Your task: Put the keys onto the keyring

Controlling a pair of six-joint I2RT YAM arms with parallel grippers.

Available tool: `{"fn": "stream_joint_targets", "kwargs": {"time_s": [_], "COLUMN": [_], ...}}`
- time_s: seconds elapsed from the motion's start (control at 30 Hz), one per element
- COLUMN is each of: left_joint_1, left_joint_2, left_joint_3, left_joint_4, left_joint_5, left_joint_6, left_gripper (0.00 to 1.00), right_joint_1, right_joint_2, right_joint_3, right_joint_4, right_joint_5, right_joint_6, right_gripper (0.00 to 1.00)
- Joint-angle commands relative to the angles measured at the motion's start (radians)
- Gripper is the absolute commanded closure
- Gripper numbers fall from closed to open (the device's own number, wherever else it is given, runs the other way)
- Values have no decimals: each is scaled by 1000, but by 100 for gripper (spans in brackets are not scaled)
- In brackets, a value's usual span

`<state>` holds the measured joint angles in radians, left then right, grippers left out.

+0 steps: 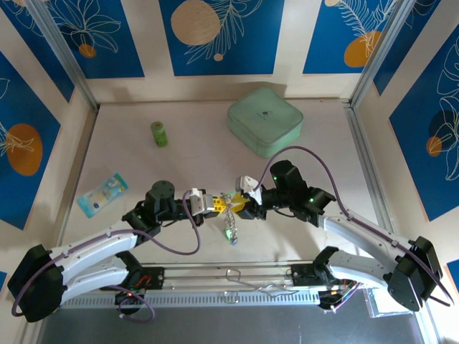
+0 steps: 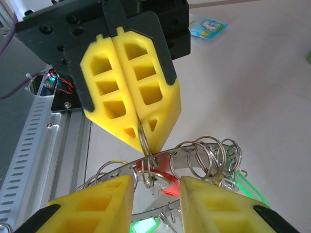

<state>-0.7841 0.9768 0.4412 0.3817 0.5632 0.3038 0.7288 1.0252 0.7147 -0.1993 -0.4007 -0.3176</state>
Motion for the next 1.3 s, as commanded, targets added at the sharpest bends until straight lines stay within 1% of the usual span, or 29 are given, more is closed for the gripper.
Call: {"fn": "stream_joint_targets", "kwargs": {"time_s": [0.0,0.13,0.3,0.53,0.63,0.93,1.13,1.23,1.27], "left_joint_1": [-9,-8,-9,-9,-8,-9,-9,-8,-9], "left_joint_2": [-6,-1,-4,-5,-6,-8,-8,-4,0], "left_joint_3": [-6,-6,-2,1,4,5,-5,-13,-16], "left_joint_4": [51,60,56,46,57,107,142,144,149], "left_joint_5": [1,4,9,16,27,81,96,87,87], "left_joint_6": [-3,-5,-2,1,-4,-28,-36,-31,-32], "left_gripper": [100,100,100,100,100,100,100,100,100], "right_joint_1": [-5,0,8,9,9,9,9,5,4], "right_joint_2": [-40,-34,-14,-11,-6,44,42,2,-14], "right_joint_3": [11,26,37,38,36,22,31,20,14], "right_joint_4": [-42,-39,-22,-8,-14,-39,-42,-30,-23], "right_joint_5": [-20,-33,-31,-14,-1,32,20,8,-1], "right_joint_6": [-30,-29,-29,-33,-41,-58,-53,-48,-49], "right_gripper": [67,69,75,95,100,100,100,86,83]}}
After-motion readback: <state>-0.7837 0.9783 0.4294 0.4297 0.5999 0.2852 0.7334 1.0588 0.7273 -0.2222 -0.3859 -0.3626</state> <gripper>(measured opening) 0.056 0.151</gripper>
